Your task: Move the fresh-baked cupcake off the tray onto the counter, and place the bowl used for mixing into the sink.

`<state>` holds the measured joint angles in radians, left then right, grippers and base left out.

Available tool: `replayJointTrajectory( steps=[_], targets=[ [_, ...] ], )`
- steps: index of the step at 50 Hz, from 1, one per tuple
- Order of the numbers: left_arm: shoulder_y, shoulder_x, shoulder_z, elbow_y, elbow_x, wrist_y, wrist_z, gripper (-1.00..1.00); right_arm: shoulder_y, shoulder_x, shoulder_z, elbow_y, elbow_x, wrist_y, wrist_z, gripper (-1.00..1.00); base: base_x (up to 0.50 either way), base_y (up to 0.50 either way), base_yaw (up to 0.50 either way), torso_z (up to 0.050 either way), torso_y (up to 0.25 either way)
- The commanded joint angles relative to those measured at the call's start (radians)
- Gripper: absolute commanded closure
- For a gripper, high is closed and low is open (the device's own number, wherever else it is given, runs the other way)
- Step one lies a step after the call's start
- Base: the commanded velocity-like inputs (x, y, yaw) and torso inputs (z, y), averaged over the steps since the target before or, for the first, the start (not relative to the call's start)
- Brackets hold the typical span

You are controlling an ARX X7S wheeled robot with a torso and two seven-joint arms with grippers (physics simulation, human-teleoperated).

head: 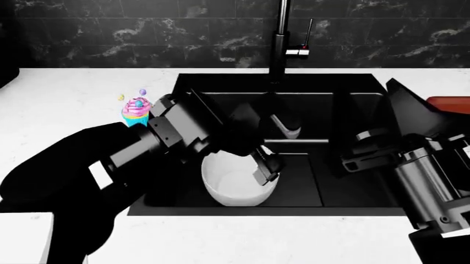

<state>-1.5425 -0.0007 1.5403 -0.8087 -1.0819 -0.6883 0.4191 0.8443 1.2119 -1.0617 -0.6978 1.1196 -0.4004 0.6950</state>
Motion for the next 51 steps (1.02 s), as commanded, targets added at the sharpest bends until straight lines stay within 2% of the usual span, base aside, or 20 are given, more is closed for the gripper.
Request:
replayJointTrajectory(
  steps=[1, 8, 13, 16, 17, 19, 21, 22, 23, 25, 29, 30, 31, 34, 37, 43, 51],
  targets=[
    [-0.026, 0.001, 0.0, 0.016, -0.015, 0.011, -0.008, -1.0, -0.004, -0.007, -0.002, 0.002, -0.006, 0.006, -0.005, -1.0, 0.0, 0.0, 0.0, 0.0, 0.0],
    [-0.058, 0.001, 0.001, 0.025, -0.03, 0.006, -0.027, -1.0, -0.004, -0.006, -0.001, -0.002, -0.006, 0.008, -0.006, -1.0, 0.0, 0.0, 0.0, 0.0, 0.0],
    [-0.098, -0.005, -0.039, 0.031, -0.137, 0.007, -0.129, -1.0, -0.008, 0.008, 0.004, -0.015, -0.001, -0.004, -0.008, -1.0, 0.0, 0.0, 0.0, 0.0, 0.0],
    [-0.094, -0.099, -0.102, 0.225, -0.213, -0.03, -0.306, -1.0, -0.008, 0.004, 0.004, -0.008, 0.003, -0.003, -0.012, -1.0, 0.0, 0.0, 0.0, 0.0, 0.0],
    [-0.09, -0.156, -0.124, 0.342, -0.247, -0.054, -0.422, -1.0, -0.008, 0.003, 0.004, -0.008, 0.003, -0.003, -0.013, -1.0, 0.0, 0.0, 0.0, 0.0, 0.0],
    [-0.082, -0.238, -0.163, 0.517, -0.319, -0.09, -0.56, -1.0, -0.008, 0.009, 0.005, -0.013, 0.003, -0.003, -0.011, -1.0, 0.0, 0.0, 0.0, 0.0, 0.0],
    [-0.075, -0.291, -0.196, 0.622, -0.371, -0.1, -0.659, -1.0, -0.008, 0.014, 0.009, -0.015, 0.01, -0.01, -0.013, -1.0, 0.0, 0.0, 0.0, 0.0, 0.0],
    [-0.064, -0.339, -0.228, 0.712, -0.409, -0.091, -0.752, -1.0, -0.008, 0.019, 0.012, -0.016, 0.014, -0.015, -0.01, -1.0, 0.0, 0.0, 0.0, 0.0, 0.0],
    [-0.06, -0.357, -0.237, 0.75, -0.425, -0.092, -0.784, -1.0, -0.008, 0.021, 0.013, -0.018, 0.013, -0.016, -0.009, -1.0, 0.0, 0.0, 0.0, 0.0, 0.0],
    [-0.038, -0.419, -0.281, 0.856, -0.472, -0.065, -0.92, -1.0, -0.008, 0.032, 0.019, -0.026, 0.014, -0.023, -0.001, -1.0, 0.0, 0.0, 0.0, 0.0, 0.0],
    [0.025, -0.507, -0.332, 1.038, -0.524, -0.003, -1.124, -1.0, -0.009, 0.076, 0.037, -0.055, 0.013, -0.051, 0.022, -1.0, 0.0, 0.0, 0.0, 0.0, 0.0],
    [0.025, -0.507, -0.333, 1.04, -0.525, -0.003, -1.126, -1.0, -0.01, 0.077, 0.037, -0.056, 0.013, -0.052, 0.022, -1.0, 0.0, 0.0, 0.0, 0.0, 0.0],
    [0.075, -0.546, -0.343, 1.138, -0.517, 0.038, -1.228, -1.0, -0.012, 0.092, 0.041, -0.075, 0.005, -0.058, 0.035, -1.0, 0.0, 0.0, 0.0, 0.0, 0.0],
    [0.095, -0.573, -0.366, 1.206, -0.519, 0.071, -1.301, -1.0, -0.014, 0.086, 0.038, -0.084, -0.011, -0.048, 0.042, -1.0, 0.0, 0.0, 0.0, 0.0, 0.0],
    [0.145, -0.614, -0.38, 1.32, -0.5, 0.116, -1.428, -1.0, -0.01, 0.102, 0.047, -0.105, -0.003, -0.057, 0.051, -1.0, 0.0, 0.0, 0.0, 0.0, 0.0],
    [0.239, -0.676, -0.404, 1.401, -0.439, 0.202, -1.518, -1.0, -0.026, 0.157, 0.062, -0.123, 0.004, -0.123, 0.064, -1.0, 0.0, 0.0, 0.0, 0.0, 0.0],
    [0.271, -0.77, -0.428, 1.555, -0.4, 0.229, -1.658, -1.0, -0.037, 0.161, 0.06, -0.122, 0.003, -0.138, 0.063, -1.0, 0.0, 0.0, 0.0, 0.0, 0.0]
  ],
)
